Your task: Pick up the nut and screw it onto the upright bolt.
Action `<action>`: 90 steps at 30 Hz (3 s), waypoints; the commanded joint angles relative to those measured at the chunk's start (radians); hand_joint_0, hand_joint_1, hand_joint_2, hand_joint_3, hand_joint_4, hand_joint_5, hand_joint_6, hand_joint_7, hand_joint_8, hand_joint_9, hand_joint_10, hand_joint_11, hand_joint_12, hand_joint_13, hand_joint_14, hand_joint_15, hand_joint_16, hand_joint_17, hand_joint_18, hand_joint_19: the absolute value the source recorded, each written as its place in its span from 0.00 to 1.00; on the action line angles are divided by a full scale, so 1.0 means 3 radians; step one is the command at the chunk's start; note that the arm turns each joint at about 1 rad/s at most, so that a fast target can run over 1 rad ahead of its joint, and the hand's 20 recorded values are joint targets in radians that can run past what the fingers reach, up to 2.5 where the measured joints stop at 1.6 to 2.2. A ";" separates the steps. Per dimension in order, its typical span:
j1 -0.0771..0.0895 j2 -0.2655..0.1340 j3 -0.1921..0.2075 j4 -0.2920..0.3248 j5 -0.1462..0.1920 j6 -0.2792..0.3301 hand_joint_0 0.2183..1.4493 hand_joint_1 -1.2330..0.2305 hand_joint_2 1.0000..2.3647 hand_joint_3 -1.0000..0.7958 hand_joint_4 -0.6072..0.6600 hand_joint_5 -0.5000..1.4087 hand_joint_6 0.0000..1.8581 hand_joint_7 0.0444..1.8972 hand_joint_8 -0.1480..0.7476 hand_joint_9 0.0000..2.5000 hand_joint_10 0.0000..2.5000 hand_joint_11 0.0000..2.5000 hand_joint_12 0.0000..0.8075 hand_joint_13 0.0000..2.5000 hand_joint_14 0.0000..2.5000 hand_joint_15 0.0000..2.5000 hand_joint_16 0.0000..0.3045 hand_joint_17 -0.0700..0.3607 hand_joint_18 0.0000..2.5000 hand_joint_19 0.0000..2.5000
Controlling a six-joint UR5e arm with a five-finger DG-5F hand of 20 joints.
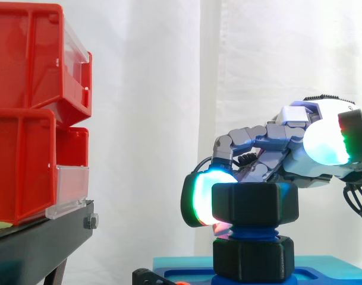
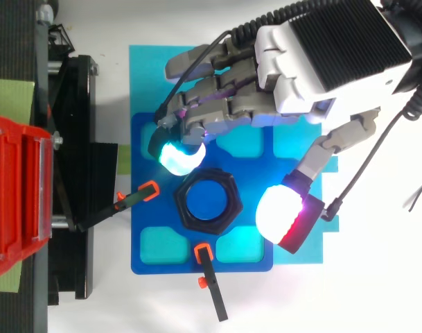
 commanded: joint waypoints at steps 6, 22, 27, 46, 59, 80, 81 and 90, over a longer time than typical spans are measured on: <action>-0.0048 0.0001 0.0000 0.0002 -0.0009 0.0001 0.23 0.63 0.00 0.28 0.66 0.25 0.27 0.80 0.49 0.32 0.00 0.00 0.41 0.23 0.00 0.00 0.12 0.36 0.15 0.06; -0.0156 0.0001 0.0107 -0.0009 -0.0132 0.0011 0.24 0.64 0.00 0.28 0.61 0.28 0.27 0.77 0.46 0.42 0.00 0.00 0.36 0.28 0.00 0.00 0.10 0.33 0.19 0.05; -0.0181 0.0001 0.0261 -0.0029 -0.0203 0.0016 0.23 0.64 0.00 0.28 0.69 0.23 0.27 0.57 0.47 0.40 0.00 0.00 0.38 0.27 0.00 0.00 0.11 0.34 0.18 0.05; -0.0048 -0.0004 0.0271 0.0073 -0.0260 -0.0004 0.23 0.64 0.00 0.28 0.66 0.20 0.27 0.39 0.46 0.36 0.00 0.00 0.40 0.26 0.00 0.00 0.12 0.35 0.17 0.06; -0.0023 -0.0132 0.0271 0.0145 -0.0249 0.0047 0.23 0.64 0.00 0.28 0.66 0.20 0.27 0.39 0.46 0.36 0.00 0.00 0.40 0.26 0.00 0.00 0.12 0.35 0.17 0.06; -0.0043 -0.0142 0.0271 0.0288 -0.0244 0.0149 0.23 0.64 0.00 0.28 0.67 0.20 0.27 0.39 0.46 0.36 0.00 0.00 0.40 0.26 0.00 0.00 0.12 0.35 0.17 0.06; -0.0043 -0.0137 0.0271 0.0283 -0.0244 0.0149 0.23 0.64 0.00 0.28 0.67 0.20 0.27 0.39 0.46 0.36 0.00 0.00 0.40 0.26 0.00 0.00 0.12 0.35 0.17 0.06; -0.0043 -0.0153 0.0266 0.0278 -0.0244 0.0144 0.23 0.63 0.00 0.28 0.67 0.20 0.27 0.40 0.46 0.36 0.00 0.00 0.40 0.26 0.00 0.00 0.12 0.35 0.17 0.06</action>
